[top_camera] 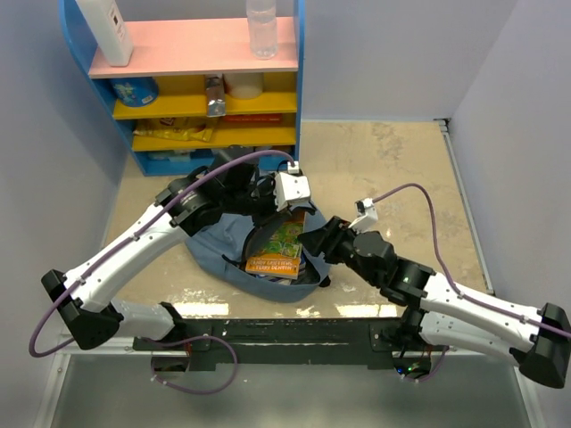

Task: Pack the student bag
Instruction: Place the book in the student bag.

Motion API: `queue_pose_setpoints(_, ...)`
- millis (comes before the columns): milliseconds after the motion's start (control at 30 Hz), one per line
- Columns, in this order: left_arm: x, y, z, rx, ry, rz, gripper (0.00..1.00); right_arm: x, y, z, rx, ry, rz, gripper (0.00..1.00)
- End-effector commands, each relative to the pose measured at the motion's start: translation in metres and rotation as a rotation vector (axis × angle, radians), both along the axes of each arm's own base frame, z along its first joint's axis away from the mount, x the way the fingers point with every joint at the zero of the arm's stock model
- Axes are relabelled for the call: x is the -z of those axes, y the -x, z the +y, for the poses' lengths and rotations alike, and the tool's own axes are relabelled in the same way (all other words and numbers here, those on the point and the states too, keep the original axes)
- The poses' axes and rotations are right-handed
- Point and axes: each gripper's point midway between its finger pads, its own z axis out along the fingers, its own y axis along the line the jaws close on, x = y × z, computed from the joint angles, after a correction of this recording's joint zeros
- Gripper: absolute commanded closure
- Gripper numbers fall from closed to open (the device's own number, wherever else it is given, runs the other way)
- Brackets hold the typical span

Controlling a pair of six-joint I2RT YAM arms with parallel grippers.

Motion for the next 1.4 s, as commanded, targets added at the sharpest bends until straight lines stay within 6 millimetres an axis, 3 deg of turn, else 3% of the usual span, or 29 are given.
queue_pose_setpoints(0, -0.047, 0.002, -0.021, 0.052, 0.151, -0.06, 1.0, 0.03, -0.009, -0.012, 0.061, 0.135, 0.02, 0.46)
queue_pose_setpoints(33, -0.047, 0.002, -0.02, 0.053, 0.15, -0.059, 1.0, 0.041, -0.012, -0.009, 0.065, 0.167, 0.034, 0.55)
queue_pose_setpoints(233, -0.05, 0.013, -0.017, 0.09, 0.156, -0.054, 1.0, 0.051, -0.036, 0.011, 0.095, 0.231, 0.0, 0.8)
queue_pose_setpoints(467, -0.052, 0.021, -0.021, 0.131, 0.17, -0.025, 1.0, 0.034, -0.04, 0.069, -0.03, 0.104, -0.033, 0.92)
queue_pose_setpoints(600, -0.057, 0.02, -0.025, 0.135, 0.187, -0.02, 1.0, 0.024, -0.036, 0.072, -0.05, 0.086, -0.036, 0.93)
queue_pose_setpoints(667, -0.056, 0.019, -0.025, 0.133, 0.185, -0.023, 1.0, 0.029, -0.034, 0.053, -0.006, 0.134, -0.023, 0.8)
queue_pose_setpoints(700, -0.052, 0.017, -0.025, 0.127, 0.175, -0.021, 0.95, 0.008, -0.031, 0.041, 0.013, 0.097, -0.053, 0.75)
queue_pose_setpoints(767, -0.046, 0.014, -0.024, 0.114, 0.165, -0.019, 0.88, 0.011, -0.023, 0.018, 0.038, 0.129, -0.05, 0.6)
queue_pose_setpoints(800, -0.046, 0.014, -0.025, 0.112, 0.17, -0.018, 0.85, -0.006, -0.019, 0.004, 0.061, 0.092, -0.081, 0.54)
queue_pose_setpoints(833, -0.046, 0.013, -0.026, 0.103, 0.172, -0.009, 0.81, -0.007, -0.015, -0.004, 0.062, 0.098, -0.085, 0.39)
queue_pose_setpoints(867, -0.046, 0.016, -0.027, 0.116, 0.176, -0.001, 0.77, -0.002, -0.009, -0.011, 0.056, 0.119, -0.081, 0.33)
queue_pose_setpoints(900, -0.046, 0.017, -0.028, 0.126, 0.179, 0.005, 0.74, -0.005, -0.007, -0.016, 0.055, 0.121, -0.092, 0.1)
queue_pose_setpoints(933, -0.046, 0.019, -0.029, 0.139, 0.178, 0.01, 0.72, -0.014, -0.001, -0.021, 0.04, 0.113, -0.12, 0.01)
queue_pose_setpoints(967, -0.05, 0.022, -0.032, 0.163, 0.189, 0.019, 0.71, -0.021, 0.0, -0.022, 0.036, 0.102, -0.131, 0.01)
queue_pose_setpoints(1000, -0.051, 0.023, -0.033, 0.171, 0.189, 0.029, 0.63, -0.027, 0.002, -0.023, 0.034, 0.084, -0.131, 0.01)
queue_pose_setpoints(1067, -0.057, 0.023, -0.036, 0.182, 0.194, 0.024, 0.5, -0.066, 0.008, -0.018, -0.013, 0.004, -0.218, 0.02)
queue_pose_setpoints(1100, -0.059, 0.022, -0.034, 0.173, 0.186, 0.019, 0.3, -0.077, 0.009, -0.017, -0.027, -0.004, -0.244, 0.01)
queue_pose_setpoints(1200, -0.075, 0.001, -0.021, 0.092, 0.171, -0.031, 0.18, -0.108, 0.011, -0.006, -0.099, 0.068, -0.301, 0.02)
queue_pose_setpoints(1233, -0.08, -0.028, 0.002, -0.01, 0.184, -0.029, 0.16, -0.107, 0.014, -0.008, -0.112, 0.142, -0.312, 0.02)
queue_pose_setpoints(1267, -0.088, -0.039, 0.015, -0.033, 0.2, -0.014, 0.13, -0.133, 0.016, -0.008, -0.112, 0.128, -0.356, 0.01)
queue_pose_setpoints(1300, -0.088, -0.053, 0.031, -0.076, 0.199, -0.008, 0.11, -0.142, 0.018, -0.007, -0.12, 0.134, -0.385, 0.01)
queue_pose_setpoints(1333, -0.086, -0.082, 0.067, -0.171, 0.183, -0.031, 0.1, -0.145, 0.021, -0.006, -0.143, 0.179, -0.407, 0.01)
queue_pose_setpoints(1367, -0.078, -0.088, 0.083, -0.193, 0.18, -0.013, 0.09, -0.165, 0.02, 0.0, -0.156, 0.184, -0.426, 0.01)
